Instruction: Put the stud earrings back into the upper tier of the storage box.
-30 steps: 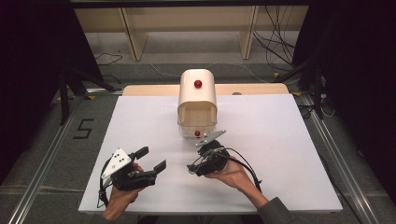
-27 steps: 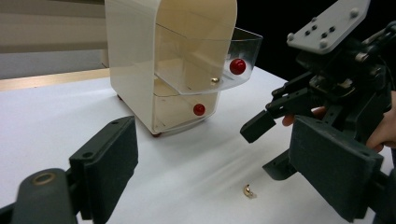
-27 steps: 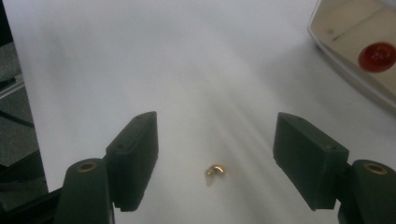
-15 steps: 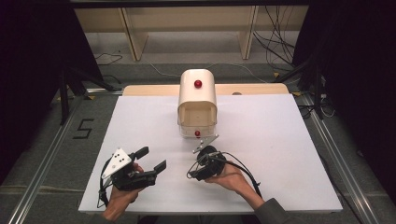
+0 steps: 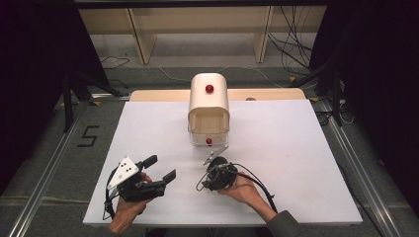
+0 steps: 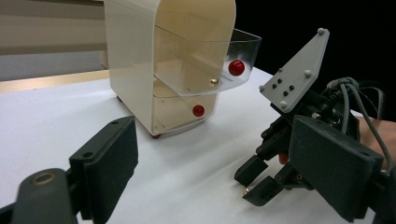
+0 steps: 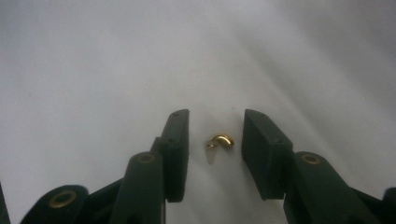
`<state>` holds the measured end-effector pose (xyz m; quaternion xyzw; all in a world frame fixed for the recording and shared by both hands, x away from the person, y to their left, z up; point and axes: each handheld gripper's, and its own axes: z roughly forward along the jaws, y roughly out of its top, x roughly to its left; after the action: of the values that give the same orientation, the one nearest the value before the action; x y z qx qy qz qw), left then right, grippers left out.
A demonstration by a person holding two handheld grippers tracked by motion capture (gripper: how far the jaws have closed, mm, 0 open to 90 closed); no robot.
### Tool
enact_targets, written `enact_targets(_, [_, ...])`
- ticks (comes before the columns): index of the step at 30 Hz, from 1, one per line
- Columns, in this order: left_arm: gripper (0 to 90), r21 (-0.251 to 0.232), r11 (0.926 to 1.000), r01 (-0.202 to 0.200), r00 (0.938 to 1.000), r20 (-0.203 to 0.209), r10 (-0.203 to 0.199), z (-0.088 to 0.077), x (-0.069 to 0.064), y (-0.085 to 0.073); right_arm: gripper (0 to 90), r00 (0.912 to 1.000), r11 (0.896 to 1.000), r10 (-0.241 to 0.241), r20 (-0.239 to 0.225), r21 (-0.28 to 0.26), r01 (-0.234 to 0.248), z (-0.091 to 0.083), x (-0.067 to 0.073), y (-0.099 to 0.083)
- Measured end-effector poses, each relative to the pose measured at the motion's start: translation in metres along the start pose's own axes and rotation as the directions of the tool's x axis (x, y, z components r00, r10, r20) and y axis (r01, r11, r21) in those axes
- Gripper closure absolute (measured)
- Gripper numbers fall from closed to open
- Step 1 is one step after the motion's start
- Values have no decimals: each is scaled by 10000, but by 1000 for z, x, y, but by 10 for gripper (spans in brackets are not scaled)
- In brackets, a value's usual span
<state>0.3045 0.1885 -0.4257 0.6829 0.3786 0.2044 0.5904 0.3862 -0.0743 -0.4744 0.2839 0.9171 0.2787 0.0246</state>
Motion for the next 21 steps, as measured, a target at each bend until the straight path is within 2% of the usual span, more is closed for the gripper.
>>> enact_targets(6, [152,-8,10000,-5,10000,1,5,0,0,0,750,9988,9996,-268,420,15,267,1,5,0])
enact_targets(12, [152,-26,10000,0,10000,-13,0,0,0,0,765,9981,9993,-378,495,-33,380,1,5,-1])
enact_targets(18, [152,-23,10000,-6,10000,-8,6,0,0,0,766,9993,9996,-278,257,-52,280,0,5,0])
enact_targets(21, [152,-31,10000,1,10000,-15,-1,0,0,0,766,9992,9992,-326,244,-238,332,-4,5,1])
